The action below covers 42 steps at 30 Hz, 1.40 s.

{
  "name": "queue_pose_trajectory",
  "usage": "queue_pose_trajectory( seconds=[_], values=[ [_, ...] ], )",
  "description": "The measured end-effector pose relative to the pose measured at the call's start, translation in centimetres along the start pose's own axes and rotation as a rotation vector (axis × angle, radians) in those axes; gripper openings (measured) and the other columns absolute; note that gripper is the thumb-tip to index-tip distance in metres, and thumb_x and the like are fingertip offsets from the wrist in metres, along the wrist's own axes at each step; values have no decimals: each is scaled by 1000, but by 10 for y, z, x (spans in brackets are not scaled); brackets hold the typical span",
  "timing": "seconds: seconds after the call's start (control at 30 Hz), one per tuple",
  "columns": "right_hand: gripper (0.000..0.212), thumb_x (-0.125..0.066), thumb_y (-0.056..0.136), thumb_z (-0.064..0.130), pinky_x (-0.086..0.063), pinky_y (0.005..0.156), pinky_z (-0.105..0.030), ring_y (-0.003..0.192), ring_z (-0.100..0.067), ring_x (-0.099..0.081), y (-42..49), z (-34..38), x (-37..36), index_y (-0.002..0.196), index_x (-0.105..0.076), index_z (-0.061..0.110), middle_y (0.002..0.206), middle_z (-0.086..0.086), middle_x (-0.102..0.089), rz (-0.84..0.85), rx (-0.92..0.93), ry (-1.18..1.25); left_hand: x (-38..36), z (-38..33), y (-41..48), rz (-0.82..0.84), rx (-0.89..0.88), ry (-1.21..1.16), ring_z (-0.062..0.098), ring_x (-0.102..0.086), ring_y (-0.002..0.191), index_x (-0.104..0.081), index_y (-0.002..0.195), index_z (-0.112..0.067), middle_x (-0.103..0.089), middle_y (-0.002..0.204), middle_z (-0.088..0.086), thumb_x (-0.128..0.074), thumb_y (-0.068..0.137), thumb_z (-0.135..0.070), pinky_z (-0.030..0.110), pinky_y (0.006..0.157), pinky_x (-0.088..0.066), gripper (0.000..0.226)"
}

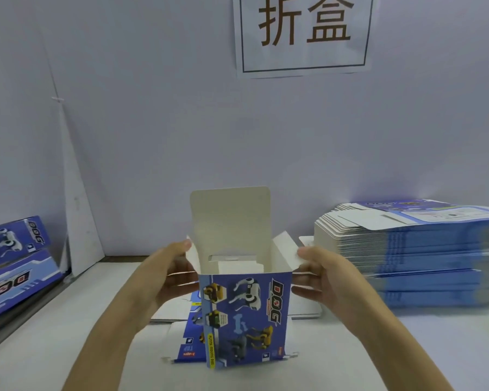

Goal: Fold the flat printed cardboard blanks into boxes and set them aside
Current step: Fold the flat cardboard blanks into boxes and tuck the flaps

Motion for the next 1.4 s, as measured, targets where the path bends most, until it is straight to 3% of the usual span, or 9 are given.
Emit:
queue_pose_trajectory(
  seconds=[0.37,0.7,0.83,0.93,1.03,1.17,1.23,1.3,1.4],
  values=[
    [45,-78,54,6,-41,68,-32,77,-19,-52,1,-35,-14,97,-68,4,85,-9,-68,166,-417,437,-9,39,14,184,180,-359,28,-71,76,-76,89,-2,-72,95,21,-66,71,-18,36,59,-61,26],
    [42,-56,72,3,-46,66,-34,64,-17,-61,4,-14,-13,110,-66,15,86,-10,-69,164,-138,458,-25,12,12,75,-118,-333,22,-69,82,-63,110,-10,-74,92,8,-62,76,-46,32,74,-51,49],
    [19,-51,92,4,-48,61,-29,61,-14,-62,0,-4,-12,97,-66,14,77,-5,-67,66,-34,268,-53,14,5,208,-166,154,20,-58,114,-10,148,-32,-57,129,2,-84,64,-38,37,99,-45,112],
    [11,-56,93,11,-46,65,-28,72,-14,-56,-4,8,-4,84,-62,14,77,-1,-61,-86,151,-174,-75,36,-4,218,-126,507,14,-42,129,24,142,-44,-32,139,-11,-89,30,-62,43,107,-42,161],
    [5,-58,90,12,-50,78,-35,87,-17,-59,-10,18,-5,94,-61,13,89,-2,-64,-147,236,-394,-86,48,-3,1,-268,758,18,-29,138,41,130,-44,-11,147,-12,-84,33,-71,47,110,-38,160],
    [46,-66,84,3,-46,62,-17,80,-4,-62,-17,36,5,118,-48,27,97,1,-63,-173,374,-355,-88,34,-7,-59,-561,729,10,-24,133,45,121,-58,-7,136,-23,-90,45,-54,30,105,-37,155],
    [28,-72,84,9,-45,53,-9,64,5,-61,-23,48,13,104,-61,24,84,8,-70,-197,493,-265,-83,24,-12,-28,-755,778,7,-13,136,39,127,-58,3,140,-26,-92,48,-45,21,99,-38,154],
    [8,-74,81,22,-45,51,-12,57,0,-60,-29,57,20,87,-71,19,70,10,-70,-212,558,-145,-80,18,-17,-11,-914,799,9,-12,139,31,135,-57,5,146,-21,-93,51,-38,6,90,-40,151],
    [42,-73,67,39,-49,70,-32,75,-16,-65,-22,51,33,100,-72,14,84,0,-74,-190,482,81,-74,13,-22,-4,-1037,806,4,-17,138,18,145,-49,-3,148,-16,-94,49,-28,-12,80,-28,149]
  ],
)
Point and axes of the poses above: each hand's wrist, its own y-axis towards the middle knuckle, its own x-axis out of the back of the hand, z = x × y, the point moved 6 cm from there along y, towards the middle knuckle
